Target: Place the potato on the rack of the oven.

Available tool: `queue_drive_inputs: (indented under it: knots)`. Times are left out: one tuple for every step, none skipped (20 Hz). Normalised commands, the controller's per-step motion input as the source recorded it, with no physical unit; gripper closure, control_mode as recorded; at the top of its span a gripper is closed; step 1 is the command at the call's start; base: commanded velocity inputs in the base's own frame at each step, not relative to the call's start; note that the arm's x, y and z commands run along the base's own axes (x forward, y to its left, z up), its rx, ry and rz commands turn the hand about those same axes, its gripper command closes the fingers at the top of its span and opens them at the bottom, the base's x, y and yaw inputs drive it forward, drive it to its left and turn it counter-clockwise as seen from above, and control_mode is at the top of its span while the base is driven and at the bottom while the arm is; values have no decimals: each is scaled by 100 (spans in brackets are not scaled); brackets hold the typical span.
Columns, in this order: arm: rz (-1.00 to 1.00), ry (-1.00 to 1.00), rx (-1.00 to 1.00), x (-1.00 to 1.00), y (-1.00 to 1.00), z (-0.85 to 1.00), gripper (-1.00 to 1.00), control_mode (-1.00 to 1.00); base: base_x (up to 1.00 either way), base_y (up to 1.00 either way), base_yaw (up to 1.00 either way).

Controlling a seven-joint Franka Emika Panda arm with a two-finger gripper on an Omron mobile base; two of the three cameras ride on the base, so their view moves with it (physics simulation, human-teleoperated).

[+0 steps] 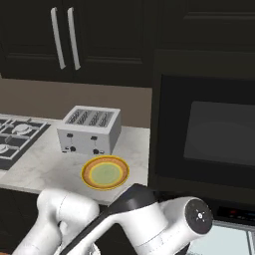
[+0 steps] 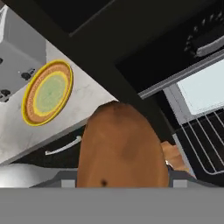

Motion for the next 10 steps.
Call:
queue_drive_inputs:
  knots:
    - [31,-19,0,0,-91,-69,100,-100,0,0,0]
    - [27,-17,0,0,-95,-78,100,-100,0,0,0]
    - [25,-16,0,0,-96,-86,100,-100,0,0,0]
    - [22,-15,0,0,-97,-80,100,-100,0,0,0]
    - [19,-10,0,6,-100,-74,100,-100,0,0,0]
    - [15,-4,0,24,-98,-64,100,-100,0,0,0]
    - [12,-3,0,24,-95,-55,100,-100,0,0,0]
    - [8,-2,0,19,-96,-49,100,-100,0,0,0]
    - [5,-3,0,14,-100,-47,100,-100,0,0,0]
    - [3,-1,0,18,-95,-46,100,-100,0,0,0]
